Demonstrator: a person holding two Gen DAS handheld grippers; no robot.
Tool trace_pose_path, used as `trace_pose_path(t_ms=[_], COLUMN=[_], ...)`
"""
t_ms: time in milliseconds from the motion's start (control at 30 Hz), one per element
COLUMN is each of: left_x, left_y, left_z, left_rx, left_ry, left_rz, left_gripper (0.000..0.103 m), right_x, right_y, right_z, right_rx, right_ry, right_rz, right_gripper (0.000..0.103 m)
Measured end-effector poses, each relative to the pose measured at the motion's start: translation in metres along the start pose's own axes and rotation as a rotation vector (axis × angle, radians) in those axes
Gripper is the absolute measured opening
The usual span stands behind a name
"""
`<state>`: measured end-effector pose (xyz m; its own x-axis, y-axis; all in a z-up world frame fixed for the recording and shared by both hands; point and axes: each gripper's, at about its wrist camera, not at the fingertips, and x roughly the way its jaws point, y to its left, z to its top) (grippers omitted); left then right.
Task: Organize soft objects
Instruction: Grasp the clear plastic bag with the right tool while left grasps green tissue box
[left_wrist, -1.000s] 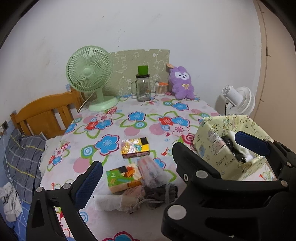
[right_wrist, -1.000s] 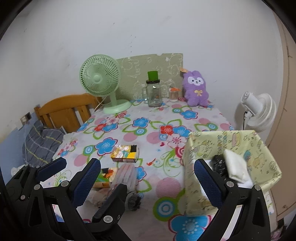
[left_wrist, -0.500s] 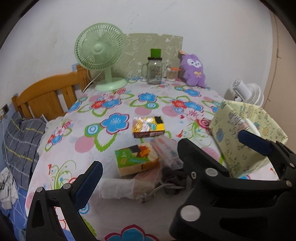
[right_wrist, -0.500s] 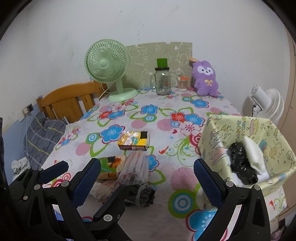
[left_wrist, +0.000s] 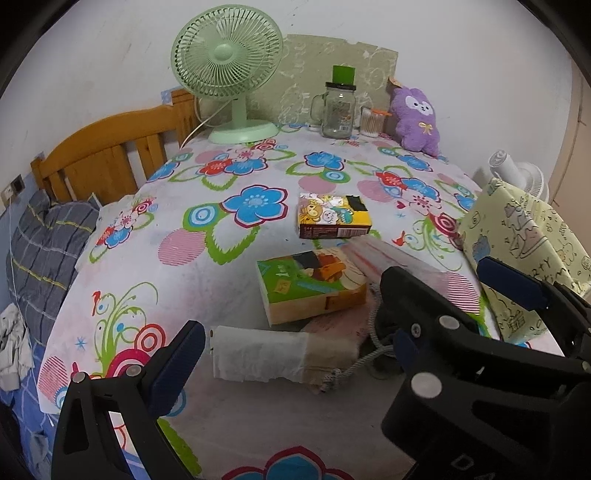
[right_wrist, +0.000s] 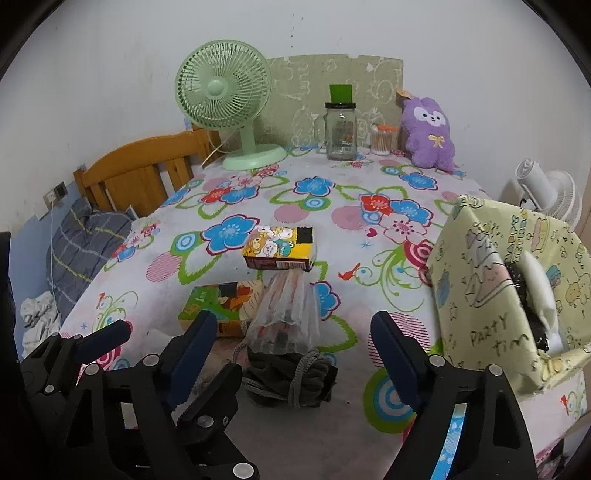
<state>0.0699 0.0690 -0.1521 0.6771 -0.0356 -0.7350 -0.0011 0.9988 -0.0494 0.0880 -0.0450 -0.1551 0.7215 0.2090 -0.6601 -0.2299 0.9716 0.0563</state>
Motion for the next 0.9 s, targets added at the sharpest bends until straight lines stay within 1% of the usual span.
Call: trace_pose_path(t_ms=[100, 167, 300, 367, 433, 500, 633, 767, 900], left_x=[0.006, 0.010, 0.017, 0.021, 0.025, 0.027, 0.029, 0.033, 0.036], left_y=[0.002, 0.004, 0.005, 0.005, 0.004, 0.003, -0.001, -0.005, -0.007], left_z=[0.002, 0.003, 0.005, 0.006, 0.006, 0.006, 0.009, 0.013, 0.018], left_rx=[-0.004, -0.005, -0.001, 0.005, 0.008, 0.009, 0.017, 0.025, 0.016], left_ry=[0.007, 0.012, 0.021, 0.027, 0.034, 0.041, 0.040, 0.042, 0.041], left_rz=[-0.002, -0.001, 0.009, 0.019, 0.022, 0.018, 0.012, 0.010, 0.008], left_gripper=[0.103, 0.103, 0.103, 0.102, 0.102, 0.102, 0.102, 0.102, 0.102], right_x=[0.007, 0.013, 0.027, 0.036, 0.041, 0.044, 0.044, 0.043, 0.039], right_y=[0.000, 0.000, -0.002, -0.003, -0.003, -0.003, -0.005, -0.010, -0.015], right_z=[0.001, 0.002, 0.003, 0.003, 0.002, 0.002, 0.004, 0.006, 0.009], right_rx=[0.008, 0.014, 0.031, 0.036, 0.034, 0.030, 0.022, 0.031, 0.046], right_ry=[0.006, 0.020, 0.066, 0.099, 0.119, 0.129, 0.132, 0.125, 0.103], right_rz=[-0.004, -0.001, 0.015, 0.028, 0.029, 0.032, 0.027, 0.023, 0.023], right_gripper=[0.084, 0.077, 0.068, 0.060, 0.054, 0.049, 0.035, 0.029, 0.028])
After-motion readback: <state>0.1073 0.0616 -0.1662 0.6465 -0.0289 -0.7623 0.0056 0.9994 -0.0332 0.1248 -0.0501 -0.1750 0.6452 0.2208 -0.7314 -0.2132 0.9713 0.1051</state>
